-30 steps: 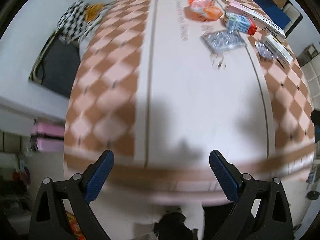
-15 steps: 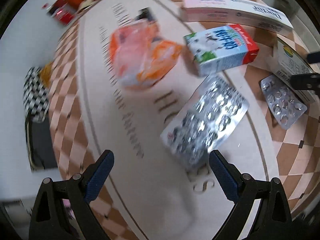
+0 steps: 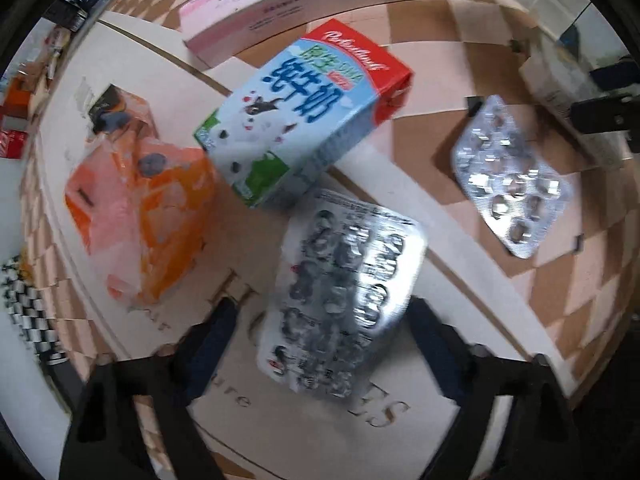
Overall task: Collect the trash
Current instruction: 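Grasp the silver blister pack with the left tool while the right tool grasps the rainbow-logo box, then carry the blister pack and rainbow-logo box over the trash bin with both tools, then open both tools to drop the blister pack and box into the bin, then raise both tools back toward the table items, then grasp the orange plastic bag with the left tool while the right tool grasps the white Doctor toothpaste box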
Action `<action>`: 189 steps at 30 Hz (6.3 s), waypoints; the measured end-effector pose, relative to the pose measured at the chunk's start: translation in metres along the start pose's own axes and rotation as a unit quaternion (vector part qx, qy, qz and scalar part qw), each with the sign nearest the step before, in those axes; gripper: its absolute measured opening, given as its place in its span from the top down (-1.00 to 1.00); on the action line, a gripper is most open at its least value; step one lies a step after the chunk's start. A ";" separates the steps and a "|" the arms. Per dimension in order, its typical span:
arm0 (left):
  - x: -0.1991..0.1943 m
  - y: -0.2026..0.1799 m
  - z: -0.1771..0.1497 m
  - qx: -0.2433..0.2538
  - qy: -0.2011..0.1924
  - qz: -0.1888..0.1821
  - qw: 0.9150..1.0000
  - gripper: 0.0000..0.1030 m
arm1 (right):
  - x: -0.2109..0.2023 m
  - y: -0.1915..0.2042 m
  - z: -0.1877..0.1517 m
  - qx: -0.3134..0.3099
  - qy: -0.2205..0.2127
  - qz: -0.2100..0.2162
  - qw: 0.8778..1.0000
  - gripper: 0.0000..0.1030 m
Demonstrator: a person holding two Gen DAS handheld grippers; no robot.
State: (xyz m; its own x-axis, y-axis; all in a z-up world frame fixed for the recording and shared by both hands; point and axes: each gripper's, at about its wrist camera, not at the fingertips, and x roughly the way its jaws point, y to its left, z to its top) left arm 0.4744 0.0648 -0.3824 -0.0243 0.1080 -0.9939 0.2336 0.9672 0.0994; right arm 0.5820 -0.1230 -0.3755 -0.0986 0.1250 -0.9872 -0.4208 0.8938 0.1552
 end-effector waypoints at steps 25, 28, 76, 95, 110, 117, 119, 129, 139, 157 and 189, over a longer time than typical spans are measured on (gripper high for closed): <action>-0.010 -0.012 0.011 -0.040 0.002 -0.011 0.999 -0.34 | -0.013 0.032 -0.015 -0.010 -0.021 -0.005 1.000 -0.59; -0.022 0.002 0.000 -0.054 -0.012 -0.009 0.998 -0.34 | -0.015 0.030 -0.016 -0.010 -0.024 0.002 1.000 -0.59; -0.119 -0.106 -0.307 -0.293 -0.217 -0.107 0.925 -0.33 | -0.054 0.105 -0.351 0.056 -0.116 0.053 0.990 -0.51; 0.173 -0.186 -0.375 -0.381 -0.053 -0.204 0.900 -0.29 | 0.264 0.068 -0.500 0.131 0.026 0.059 0.989 -0.50; 0.349 -0.197 -0.389 -0.397 0.022 -0.119 0.910 -0.88 | 0.471 0.069 -0.456 0.110 0.058 0.048 0.991 -0.76; 0.326 -0.197 -0.394 -0.401 0.014 -0.092 0.911 -0.88 | 0.439 0.075 -0.450 0.072 0.036 0.024 0.996 -0.95; 0.313 -0.198 -0.394 -0.400 0.010 -0.081 0.913 -0.88 | 0.425 0.080 -0.452 0.060 0.033 0.010 0.998 -0.95; 0.224 -0.213 -0.411 -0.399 -0.015 -0.049 0.916 -0.88 | 0.314 0.097 -0.475 0.017 0.004 -0.019 1.000 -0.95; 0.114 -0.221 -0.441 -0.409 -0.033 -0.040 0.911 -0.88 | 0.181 0.122 -0.513 -0.011 -0.023 -0.013 1.000 -0.95; -0.048 -0.199 -0.457 -0.421 -0.095 -0.004 0.902 -0.88 | -0.029 0.156 -0.519 -0.001 -0.093 0.053 0.994 -0.95; -0.033 0.102 -0.096 -0.547 -0.083 -0.011 0.833 -0.85 | -0.030 0.141 0.127 -0.222 -0.035 -0.090 0.970 -0.94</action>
State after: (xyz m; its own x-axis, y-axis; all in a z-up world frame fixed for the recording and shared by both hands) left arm 0.4052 0.1816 -0.3352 0.1397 0.1429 -0.9798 -0.7922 0.6098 -0.0240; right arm 0.6404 0.0541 -0.3283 0.0667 0.0273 -0.9974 -0.7740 0.6322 -0.0345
